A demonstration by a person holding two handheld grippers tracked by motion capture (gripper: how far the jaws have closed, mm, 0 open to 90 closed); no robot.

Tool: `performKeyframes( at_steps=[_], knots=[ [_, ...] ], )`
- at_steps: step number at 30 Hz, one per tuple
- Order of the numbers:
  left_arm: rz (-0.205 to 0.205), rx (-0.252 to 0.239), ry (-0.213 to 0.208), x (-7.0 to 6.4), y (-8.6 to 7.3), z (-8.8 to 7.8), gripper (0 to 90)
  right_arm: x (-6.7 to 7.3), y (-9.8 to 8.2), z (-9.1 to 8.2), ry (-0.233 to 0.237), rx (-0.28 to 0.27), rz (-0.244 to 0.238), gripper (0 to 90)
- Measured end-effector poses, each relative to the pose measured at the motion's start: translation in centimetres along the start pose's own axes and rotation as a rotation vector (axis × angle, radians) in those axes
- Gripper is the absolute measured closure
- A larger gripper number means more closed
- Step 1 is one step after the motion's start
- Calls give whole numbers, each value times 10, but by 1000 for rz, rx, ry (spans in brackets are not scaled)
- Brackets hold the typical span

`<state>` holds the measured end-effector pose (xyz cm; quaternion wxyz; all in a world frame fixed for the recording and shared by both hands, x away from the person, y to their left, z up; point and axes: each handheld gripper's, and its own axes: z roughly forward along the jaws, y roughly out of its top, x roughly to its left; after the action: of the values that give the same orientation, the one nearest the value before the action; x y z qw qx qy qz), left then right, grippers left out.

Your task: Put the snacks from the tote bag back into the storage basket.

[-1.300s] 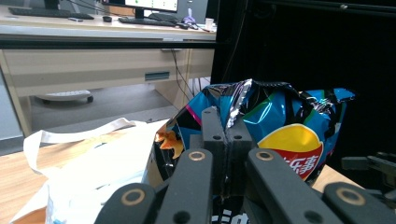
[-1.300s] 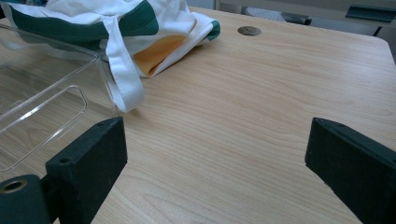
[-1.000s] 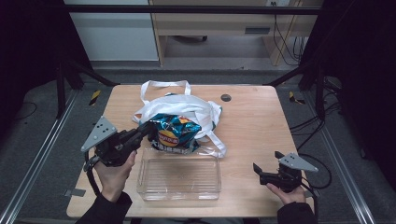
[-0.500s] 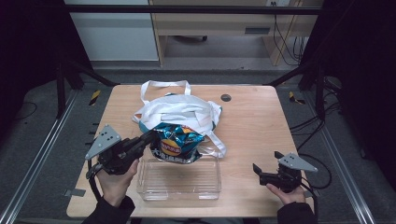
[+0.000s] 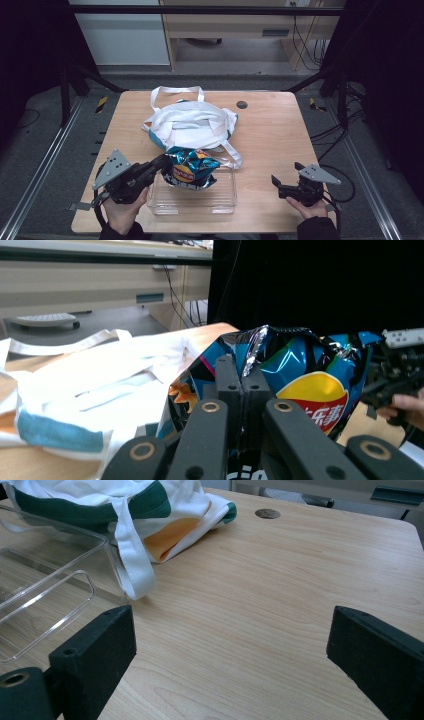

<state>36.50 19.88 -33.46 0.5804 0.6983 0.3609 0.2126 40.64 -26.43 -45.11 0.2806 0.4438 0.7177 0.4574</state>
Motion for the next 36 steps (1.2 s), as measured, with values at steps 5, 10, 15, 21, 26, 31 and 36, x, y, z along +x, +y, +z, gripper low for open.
performKeyframes(
  at_steps=[5, 10, 15, 21, 26, 31, 36],
  knots=[
    [-3, 24, 9, 0, -12, -2, 898, 1, 0, 0, 2, 5, 0, 59],
    [-2, 45, 18, 2, -23, -1, 897, 0, 0, 0, -1, 3, -3, 59],
    [-7, 55, 15, 4, -27, 3, 897, 1, 0, 0, 2, 3, -8, 59],
    [14, 61, 5, 5, -32, 12, 897, 1, 0, 0, 3, 4, -12, 60],
    [-19, 88, 20, 6, -37, 15, 897, 2, 0, 1, 3, 7, -13, 59],
    [-29, 86, 44, 8, -39, 18, 895, 1, 0, 1, 2, 7, -14, 60],
    [-40, 86, 72, 11, -40, 21, 893, 1, 0, 1, 2, 7, -13, 60]
  ],
)
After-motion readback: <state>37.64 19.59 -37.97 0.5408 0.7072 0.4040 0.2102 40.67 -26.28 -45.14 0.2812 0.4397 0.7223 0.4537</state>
